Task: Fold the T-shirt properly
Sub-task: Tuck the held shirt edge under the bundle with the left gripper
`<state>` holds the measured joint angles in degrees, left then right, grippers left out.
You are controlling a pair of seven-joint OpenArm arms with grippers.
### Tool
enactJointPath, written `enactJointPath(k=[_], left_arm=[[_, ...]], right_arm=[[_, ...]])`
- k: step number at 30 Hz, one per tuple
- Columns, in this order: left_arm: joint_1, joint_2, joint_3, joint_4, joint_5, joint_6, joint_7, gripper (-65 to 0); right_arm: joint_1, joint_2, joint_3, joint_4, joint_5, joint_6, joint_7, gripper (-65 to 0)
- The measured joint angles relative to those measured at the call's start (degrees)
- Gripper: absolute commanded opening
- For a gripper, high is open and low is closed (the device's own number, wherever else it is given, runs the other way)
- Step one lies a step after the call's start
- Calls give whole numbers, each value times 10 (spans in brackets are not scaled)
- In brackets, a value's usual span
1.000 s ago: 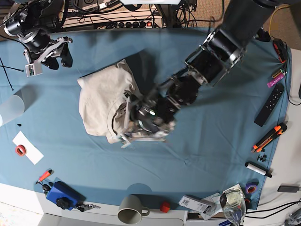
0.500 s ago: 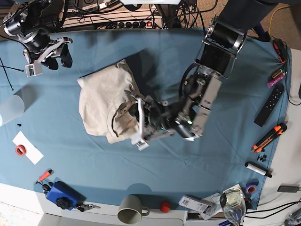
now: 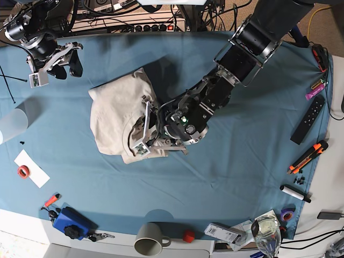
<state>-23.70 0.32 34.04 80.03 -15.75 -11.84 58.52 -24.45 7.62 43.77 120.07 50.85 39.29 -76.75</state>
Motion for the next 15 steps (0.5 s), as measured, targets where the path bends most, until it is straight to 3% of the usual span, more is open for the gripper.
enactJointPath(k=[4, 15], left_arm=[[0, -2, 0, -39, 33, -2, -17, -441], [-13, 0, 0, -50, 40, 3, -16, -425]], right_arm=[[0, 0, 0, 0, 0, 0, -6, -330], [0, 0, 0, 0, 0, 0, -6, -330]])
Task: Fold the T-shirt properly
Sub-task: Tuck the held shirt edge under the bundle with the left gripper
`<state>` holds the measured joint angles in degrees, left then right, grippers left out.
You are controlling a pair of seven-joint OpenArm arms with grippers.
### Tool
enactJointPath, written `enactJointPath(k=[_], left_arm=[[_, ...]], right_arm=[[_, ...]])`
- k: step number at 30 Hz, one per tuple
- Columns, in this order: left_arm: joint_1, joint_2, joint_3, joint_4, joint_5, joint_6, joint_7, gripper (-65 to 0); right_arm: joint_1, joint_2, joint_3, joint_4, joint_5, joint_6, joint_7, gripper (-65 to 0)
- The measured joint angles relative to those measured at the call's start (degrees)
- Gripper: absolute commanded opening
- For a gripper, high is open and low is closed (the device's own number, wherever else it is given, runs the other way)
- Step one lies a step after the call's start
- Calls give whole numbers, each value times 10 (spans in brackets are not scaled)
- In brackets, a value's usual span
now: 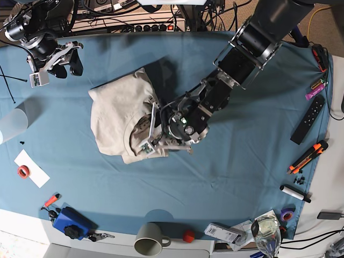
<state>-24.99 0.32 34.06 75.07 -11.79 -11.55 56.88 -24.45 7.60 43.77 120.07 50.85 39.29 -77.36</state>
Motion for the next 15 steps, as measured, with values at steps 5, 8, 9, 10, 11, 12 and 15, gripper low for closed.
enactJointPath(k=[5, 8, 9, 10, 11, 12, 15], left_arm=[[-5, 0, 0, 0, 2, 0, -16, -426], [9, 0, 0, -1, 3, 0, -17, -426], [18, 0, 0, -1, 4, 0, -18, -426], [26, 0, 0, -1, 5, 1, -28, -426], [30, 0, 0, 0, 7, 2, -32, -426], [30, 0, 0, 0, 7, 2, -32, -427], [31, 0, -1, -5, 6, 2, -34, -495]], right_arm=[[0, 0, 0, 0, 0, 0, 0, -330], [0, 0, 0, 0, 0, 0, 0, -330], [0, 0, 0, 0, 0, 0, 0, -330], [0, 0, 0, 0, 0, 0, 0, -330], [0, 0, 0, 0, 0, 0, 0, -330], [0, 0, 0, 0, 0, 0, 0, -330], [0, 0, 0, 0, 1, 0, 0, -330]])
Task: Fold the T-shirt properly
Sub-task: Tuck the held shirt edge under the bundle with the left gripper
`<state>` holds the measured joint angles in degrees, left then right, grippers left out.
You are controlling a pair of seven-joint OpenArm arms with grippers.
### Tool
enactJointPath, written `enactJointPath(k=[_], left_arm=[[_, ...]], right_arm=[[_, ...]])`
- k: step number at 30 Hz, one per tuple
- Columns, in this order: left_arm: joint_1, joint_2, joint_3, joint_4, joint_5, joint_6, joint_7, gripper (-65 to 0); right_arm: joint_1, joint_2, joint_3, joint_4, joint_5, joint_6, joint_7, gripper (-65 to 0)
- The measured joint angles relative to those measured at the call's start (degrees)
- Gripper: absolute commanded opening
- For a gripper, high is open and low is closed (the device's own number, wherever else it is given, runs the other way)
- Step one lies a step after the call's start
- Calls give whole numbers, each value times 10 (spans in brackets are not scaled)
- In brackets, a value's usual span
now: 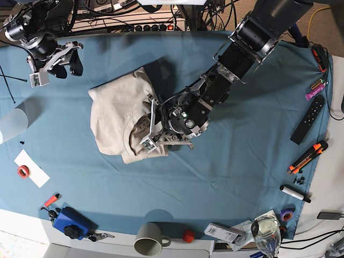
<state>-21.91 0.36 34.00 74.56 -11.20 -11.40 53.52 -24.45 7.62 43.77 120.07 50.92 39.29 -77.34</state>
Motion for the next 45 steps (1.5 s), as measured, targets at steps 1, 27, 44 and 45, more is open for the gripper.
enactJointPath(k=[1, 27, 44, 45], left_arm=[[0, 1, -1, -3, -2, 0, -3, -548], [-66, 1, 1, -18, 16, 26, 11, -650], [-112, 1, 2, -18, 24, 21, -7, -650], [-111, 1, 2, -18, 33, 21, -18, -650]], right_arm=[[0, 0, 0, 0, -1, 0, 0, -330], [0, 0, 0, 0, -1, 0, 9, -330], [0, 0, 0, 0, -1, 0, 9, -330], [0, 0, 0, 0, -1, 0, 9, -330]])
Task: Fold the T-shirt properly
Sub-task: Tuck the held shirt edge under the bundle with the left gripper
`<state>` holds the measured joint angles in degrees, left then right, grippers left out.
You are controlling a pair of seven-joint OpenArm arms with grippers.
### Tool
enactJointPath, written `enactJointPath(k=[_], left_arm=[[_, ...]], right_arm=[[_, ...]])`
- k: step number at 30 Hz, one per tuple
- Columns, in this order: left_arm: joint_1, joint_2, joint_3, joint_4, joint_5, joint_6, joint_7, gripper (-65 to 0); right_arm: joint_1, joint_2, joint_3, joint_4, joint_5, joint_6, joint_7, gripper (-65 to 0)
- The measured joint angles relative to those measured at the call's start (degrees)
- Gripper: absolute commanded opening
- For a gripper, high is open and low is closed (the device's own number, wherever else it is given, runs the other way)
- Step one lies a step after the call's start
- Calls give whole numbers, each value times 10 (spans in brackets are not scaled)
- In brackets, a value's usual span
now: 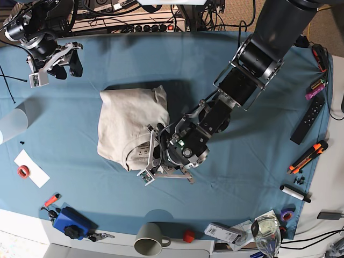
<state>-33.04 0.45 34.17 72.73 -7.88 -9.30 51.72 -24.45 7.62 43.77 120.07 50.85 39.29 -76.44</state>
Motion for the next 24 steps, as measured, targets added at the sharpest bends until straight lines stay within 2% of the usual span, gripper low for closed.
enactJointPath(k=[3, 9, 12, 14, 15, 19, 22, 24], left_arm=[[-1, 0, 0, 0, 25, -1, -34, -650], [-2, 0, 0, -35, 30, -1, -60, -650], [-1, 0, 0, -75, 55, 6, -91, -650], [0, 0, 0, -95, 70, 24, -107, -650], [0, 0, 0, -99, 73, 29, -107, -631], [-1, 0, 0, -100, 75, 30, -108, -442], [-2, 0, 0, -99, 74, 44, -106, -414], [-2, 0, 0, -89, 73, 81, -84, -414]], right_arm=[[0, 0, 0, 0, 0, 0, 0, -330], [0, 0, 0, 0, 0, 0, 0, -330], [0, 0, 0, 0, 0, 0, 0, -330], [0, 0, 0, 0, 0, 0, 0, -330], [0, 0, 0, 0, 0, 0, 0, -330], [0, 0, 0, 0, 0, 0, 0, -330], [0, 0, 0, 0, 0, 0, 0, -330], [0, 0, 0, 0, 0, 0, 0, -330]])
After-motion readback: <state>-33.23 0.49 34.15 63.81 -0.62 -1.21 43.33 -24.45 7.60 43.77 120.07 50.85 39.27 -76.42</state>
